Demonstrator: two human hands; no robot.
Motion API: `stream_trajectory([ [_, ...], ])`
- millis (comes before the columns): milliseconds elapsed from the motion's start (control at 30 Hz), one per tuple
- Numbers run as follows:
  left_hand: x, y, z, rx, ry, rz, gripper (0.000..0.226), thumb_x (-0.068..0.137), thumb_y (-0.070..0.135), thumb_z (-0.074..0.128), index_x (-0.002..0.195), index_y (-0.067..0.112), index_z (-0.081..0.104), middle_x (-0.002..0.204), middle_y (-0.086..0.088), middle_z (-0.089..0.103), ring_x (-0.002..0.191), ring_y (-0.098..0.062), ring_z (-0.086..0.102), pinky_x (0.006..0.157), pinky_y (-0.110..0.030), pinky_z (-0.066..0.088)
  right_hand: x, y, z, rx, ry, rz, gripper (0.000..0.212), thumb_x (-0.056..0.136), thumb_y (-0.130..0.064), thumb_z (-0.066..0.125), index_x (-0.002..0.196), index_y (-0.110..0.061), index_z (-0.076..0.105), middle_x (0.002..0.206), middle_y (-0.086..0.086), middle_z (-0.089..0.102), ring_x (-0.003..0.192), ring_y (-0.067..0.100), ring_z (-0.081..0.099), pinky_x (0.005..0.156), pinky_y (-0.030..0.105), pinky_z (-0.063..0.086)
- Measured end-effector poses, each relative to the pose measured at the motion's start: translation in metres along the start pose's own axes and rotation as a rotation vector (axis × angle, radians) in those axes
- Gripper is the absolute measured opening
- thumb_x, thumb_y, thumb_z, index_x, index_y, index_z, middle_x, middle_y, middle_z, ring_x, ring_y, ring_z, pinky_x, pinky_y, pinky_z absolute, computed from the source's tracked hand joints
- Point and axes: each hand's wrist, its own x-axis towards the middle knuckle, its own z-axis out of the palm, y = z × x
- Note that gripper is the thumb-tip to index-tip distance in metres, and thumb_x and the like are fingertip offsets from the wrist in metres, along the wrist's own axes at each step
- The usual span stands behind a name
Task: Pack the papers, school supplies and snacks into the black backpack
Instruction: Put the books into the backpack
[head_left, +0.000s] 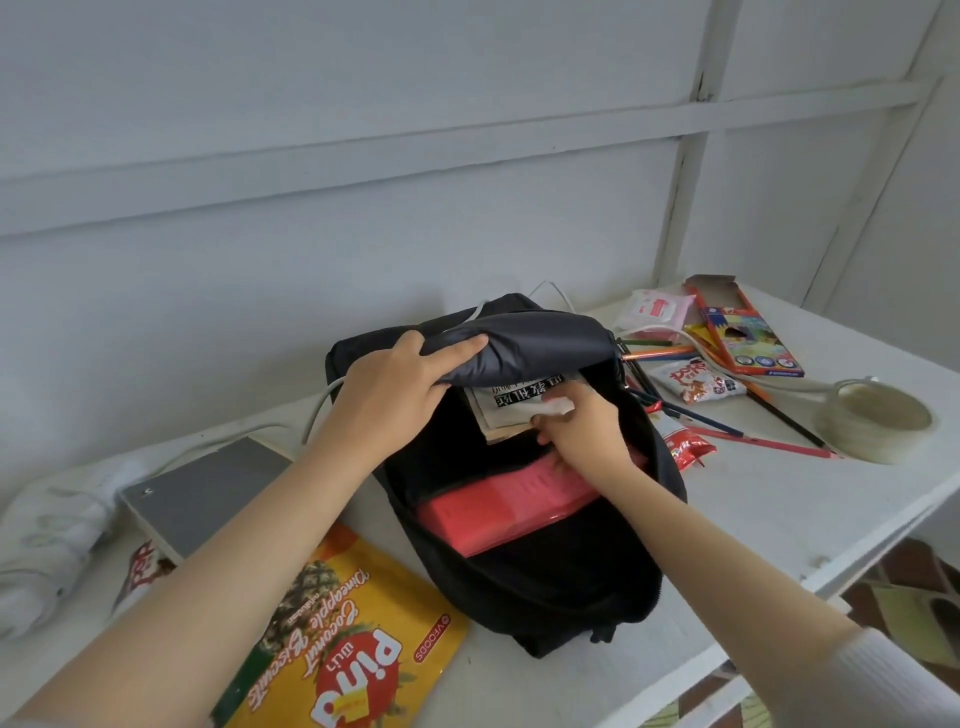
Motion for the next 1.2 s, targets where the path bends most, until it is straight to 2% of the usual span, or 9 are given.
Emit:
stream_trajectory([
  [133,-0.002,0.0,0.0,-0.011,0.01,-0.023,0.06,0.082,0.019,0.068,0.134,0.039,0.046,0.069,-0.003,0.037,0.043,-0.02,0.037,0.04,-0.028,0.037,-0.016,0.008,0.013,-0.452,0.223,-0.299,0.033,0.091,-0.024,0.054,0.122,-0.01,0.053,0.108,0.01,0.059,0.098,0.025,0.055,0.075,0.03,0.043],
  [267,-0.001,0.001,0.002,-0.03,0.011,-0.025,0.064,0.077,0.017,0.073,0.133,0.037,0.049,0.068,-0.002,0.036,0.041,-0.02,0.039,0.039,-0.027,0.034,-0.028,0.023,0.028,-0.623,-0.042,-0.301,0.067,0.096,-0.037,0.041,0.148,-0.003,0.015,0.156,0.019,0.008,0.144,0.033,0.007,0.116,0.038,0.014],
  [367,-0.002,0.001,0.002,-0.031,0.013,-0.022,0.066,0.075,0.015,0.075,0.132,0.036,0.05,0.067,-0.001,0.034,0.04,-0.021,0.04,0.037,-0.027,0.033,-0.017,0.029,0.029,-0.625,-0.15,-0.29,0.069,0.098,-0.033,0.035,0.15,-0.006,-0.003,0.156,0.015,-0.015,0.144,0.03,-0.014,0.117,0.038,-0.002],
  [633,-0.005,0.001,0.0,-0.013,0.018,-0.014,0.068,0.072,0.016,0.076,0.132,0.036,0.05,0.066,0.001,0.032,0.039,-0.014,0.033,0.034,-0.025,0.032,0.01,0.038,0.025,-0.811,-0.193,-0.368,0.075,0.091,-0.048,0.017,0.149,-0.011,-0.013,0.156,0.013,-0.017,0.144,0.027,-0.017,0.113,0.037,-0.009],
  [700,-0.005,0.001,0.001,-0.02,0.015,-0.026,0.068,0.073,0.016,0.076,0.133,0.036,0.049,0.066,0.002,0.032,0.039,-0.013,0.032,0.034,-0.025,0.032,0.004,0.037,0.028,-0.861,-0.164,-0.398,0.086,0.076,-0.056,-0.001,0.149,-0.012,-0.013,0.155,0.013,-0.019,0.144,0.028,-0.017,0.113,0.038,-0.011],
  [833,-0.004,0.001,0.002,-0.024,0.004,-0.038,0.069,0.074,0.017,0.075,0.133,0.038,0.047,0.067,0.002,0.032,0.041,-0.012,0.032,0.035,-0.023,0.031,-0.02,0.031,0.039,-0.871,-0.268,-0.539,0.083,0.079,-0.057,-0.005,0.15,-0.013,-0.006,0.149,0.002,-0.024,0.141,0.02,-0.021,0.111,0.036,-0.016],
  [1000,-0.008,0.001,-0.001,-0.028,-0.022,0.004,0.071,0.075,0.016,0.074,0.135,0.037,0.044,0.067,0.0,0.036,0.042,-0.012,0.035,0.036,-0.022,0.03,-0.027,0.027,0.046,-0.844,-0.302,-0.486,0.098,0.07,-0.064,-0.019,0.151,-0.014,0.006,0.146,0.001,-0.029,0.134,0.016,-0.027,0.112,0.037,-0.015],
  [1100,-0.01,0.0,-0.001,-0.036,-0.016,0.053,0.072,0.074,0.012,0.075,0.135,0.036,0.046,0.069,-0.003,0.042,0.043,-0.013,0.036,0.036,-0.024,0.034,-0.028,0.027,0.049,-0.803,-0.3,-0.374,0.089,0.077,-0.069,-0.015,0.151,-0.024,0.009,0.151,0.008,-0.03,0.14,0.034,-0.022,0.114,0.042,-0.009],
  [1200,-0.014,0.001,0.0,-0.04,-0.016,0.092,0.075,0.072,0.008,0.074,0.134,0.038,0.044,0.072,-0.005,0.046,0.043,-0.015,0.038,0.035,-0.028,0.039,-0.024,0.025,0.052,-0.758,-0.307,-0.243,0.056,0.096,-0.055,0.007,0.149,-0.037,0.009,0.152,0.017,-0.027,0.14,0.044,-0.015,0.116,0.047,-0.002],
])
